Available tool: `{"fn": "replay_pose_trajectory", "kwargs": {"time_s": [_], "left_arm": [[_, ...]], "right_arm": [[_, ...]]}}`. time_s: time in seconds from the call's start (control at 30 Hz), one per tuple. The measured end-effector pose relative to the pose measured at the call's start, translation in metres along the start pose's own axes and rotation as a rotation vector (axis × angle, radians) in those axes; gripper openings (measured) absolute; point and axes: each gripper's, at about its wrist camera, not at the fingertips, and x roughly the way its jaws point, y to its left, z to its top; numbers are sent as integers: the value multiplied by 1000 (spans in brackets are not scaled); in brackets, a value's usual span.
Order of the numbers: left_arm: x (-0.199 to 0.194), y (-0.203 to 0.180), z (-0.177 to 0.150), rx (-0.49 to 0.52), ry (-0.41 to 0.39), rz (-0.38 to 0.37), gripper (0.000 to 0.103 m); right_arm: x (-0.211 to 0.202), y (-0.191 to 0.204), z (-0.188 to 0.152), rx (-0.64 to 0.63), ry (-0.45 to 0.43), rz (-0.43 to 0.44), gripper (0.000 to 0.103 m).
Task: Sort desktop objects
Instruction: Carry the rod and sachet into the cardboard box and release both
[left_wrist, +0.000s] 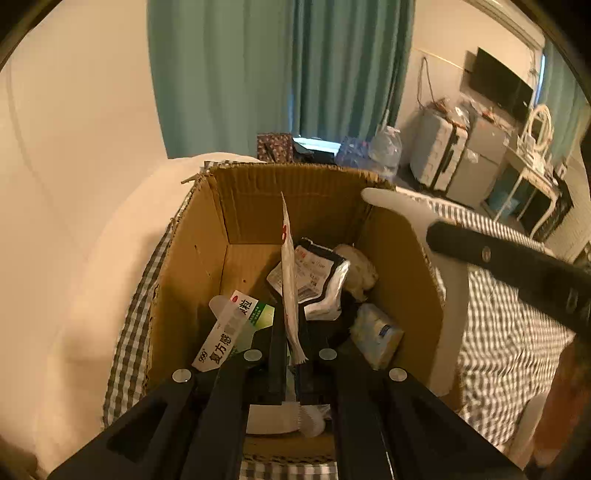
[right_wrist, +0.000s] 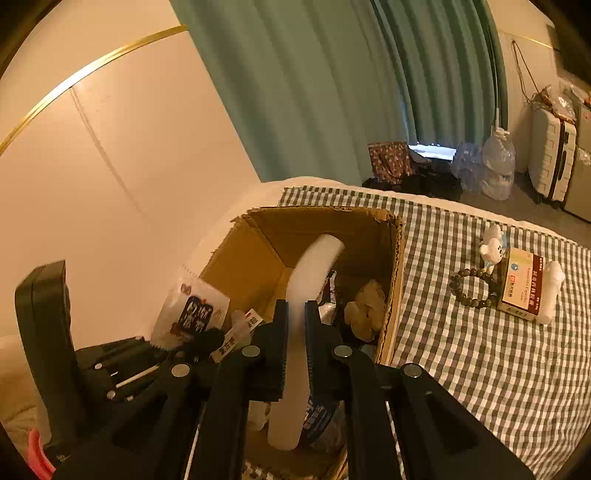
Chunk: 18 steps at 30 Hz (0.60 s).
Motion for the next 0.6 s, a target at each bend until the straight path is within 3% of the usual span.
{"fn": "replay_pose_trajectory", "kwargs": {"time_s": [0.03,0.1,0.13,0.17,0.2,0.37,0.6], "left_arm": [[0,-1,-1,14,-5,-5,5],[-1,-5,0,44,-6,17,26],[-1,-8,0,54,9,67,67],[-2,-9,0,51,20,112,99],[-4,-11,1,43,18,145,103],[-33,-14,5,19,-26,153,103],[-87,-65,15,3,-114,96,103]], "right_arm": [[-2,-1,2,8,-12,-11,22],[-12,-3,7,24,-44,-42,31],[-17,-3,10,26,-65,-65,45],[-26,-3,13,22,-94,-90,57],[-33,-3,16,15,-108,-92,58],[-80,-5,18,22,-168,-86,58],[-166,-44,-2,50,-243,-168,58]]}}
